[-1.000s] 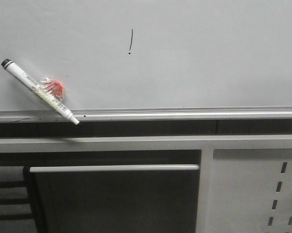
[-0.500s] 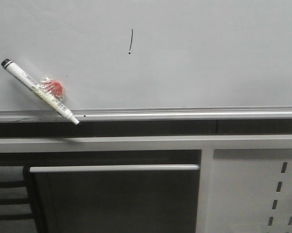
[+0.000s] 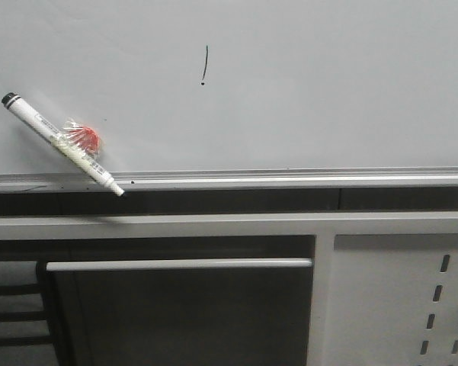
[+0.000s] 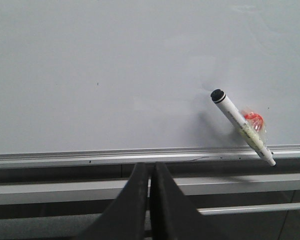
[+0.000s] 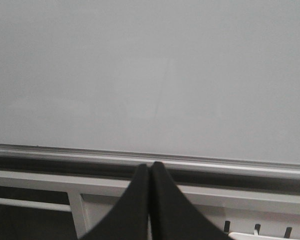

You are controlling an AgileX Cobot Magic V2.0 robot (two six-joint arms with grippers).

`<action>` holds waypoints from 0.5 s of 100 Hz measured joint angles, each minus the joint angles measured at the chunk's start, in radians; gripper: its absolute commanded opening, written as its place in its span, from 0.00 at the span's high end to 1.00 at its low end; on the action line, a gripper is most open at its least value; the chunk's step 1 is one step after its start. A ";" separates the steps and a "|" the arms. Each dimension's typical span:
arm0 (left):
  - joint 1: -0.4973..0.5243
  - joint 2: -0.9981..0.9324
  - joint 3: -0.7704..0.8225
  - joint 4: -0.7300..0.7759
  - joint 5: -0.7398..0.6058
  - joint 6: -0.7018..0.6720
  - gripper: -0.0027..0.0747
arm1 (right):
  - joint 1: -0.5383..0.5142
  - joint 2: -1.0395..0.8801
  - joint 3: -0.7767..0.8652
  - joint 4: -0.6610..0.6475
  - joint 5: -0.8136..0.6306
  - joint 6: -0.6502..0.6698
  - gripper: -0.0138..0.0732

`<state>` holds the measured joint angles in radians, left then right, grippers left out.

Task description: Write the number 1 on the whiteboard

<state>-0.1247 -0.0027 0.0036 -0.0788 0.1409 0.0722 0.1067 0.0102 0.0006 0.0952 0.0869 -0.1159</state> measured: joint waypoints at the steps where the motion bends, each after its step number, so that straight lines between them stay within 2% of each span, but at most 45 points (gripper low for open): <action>1: 0.000 0.000 0.000 0.000 0.000 0.000 0.99 | -0.002 -0.002 0.004 -0.003 -0.002 0.004 0.92; 18: 0.000 0.000 0.000 0.000 0.002 0.000 0.99 | -0.005 -0.020 0.009 -0.043 0.017 0.070 0.92; 50: 0.000 0.000 0.000 0.000 0.002 0.000 0.99 | -0.005 -0.020 0.009 -0.067 0.049 0.078 0.92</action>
<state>-0.1247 -0.0027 0.0036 -0.0788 0.1430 0.0722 0.1013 -0.0097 0.0098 0.0282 0.1355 -0.0383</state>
